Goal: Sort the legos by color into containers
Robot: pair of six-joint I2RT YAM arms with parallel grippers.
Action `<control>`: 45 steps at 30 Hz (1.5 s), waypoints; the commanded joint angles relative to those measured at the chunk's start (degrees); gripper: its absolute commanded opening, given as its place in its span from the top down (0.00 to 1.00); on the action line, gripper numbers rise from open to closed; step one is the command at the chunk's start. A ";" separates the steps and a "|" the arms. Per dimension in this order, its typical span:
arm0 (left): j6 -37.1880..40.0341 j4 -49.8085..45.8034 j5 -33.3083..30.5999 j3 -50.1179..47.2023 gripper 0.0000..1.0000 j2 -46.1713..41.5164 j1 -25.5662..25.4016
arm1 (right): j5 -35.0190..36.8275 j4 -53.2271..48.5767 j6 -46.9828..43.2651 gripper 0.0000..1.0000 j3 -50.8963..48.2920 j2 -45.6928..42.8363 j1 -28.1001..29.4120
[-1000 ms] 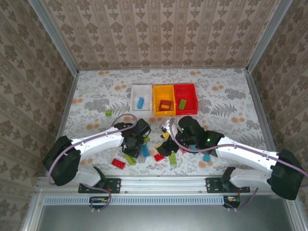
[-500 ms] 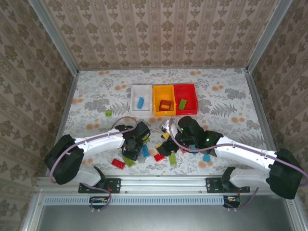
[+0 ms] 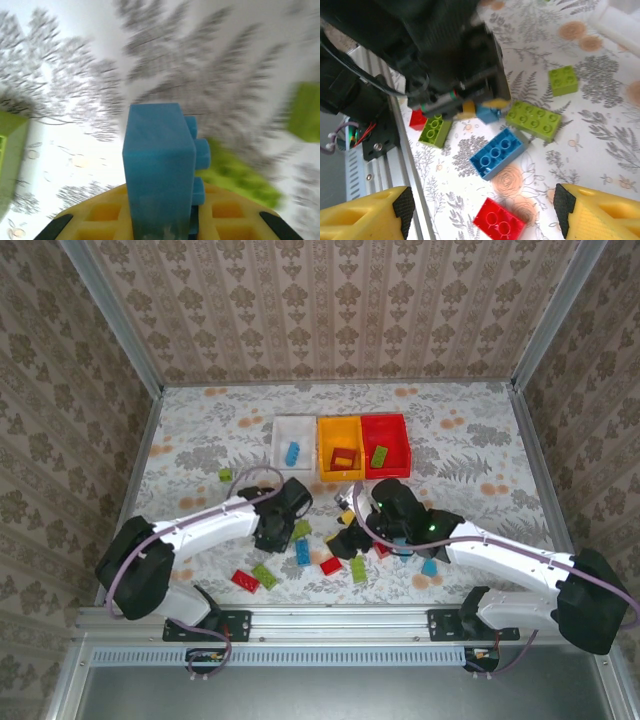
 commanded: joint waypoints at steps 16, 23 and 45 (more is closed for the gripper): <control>65.98 -7.14 8.06 44.25 0.87 27.99 17.56 | 5.70 3.41 10.83 0.23 8.44 2.76 -10.38; 72.41 -6.30 12.04 47.50 0.80 33.58 19.91 | 7.56 2.28 11.37 0.23 9.39 3.28 -10.79; 74.71 -12.23 6.40 44.82 0.50 21.82 19.94 | 15.47 -9.36 1.99 0.26 9.12 5.46 -1.80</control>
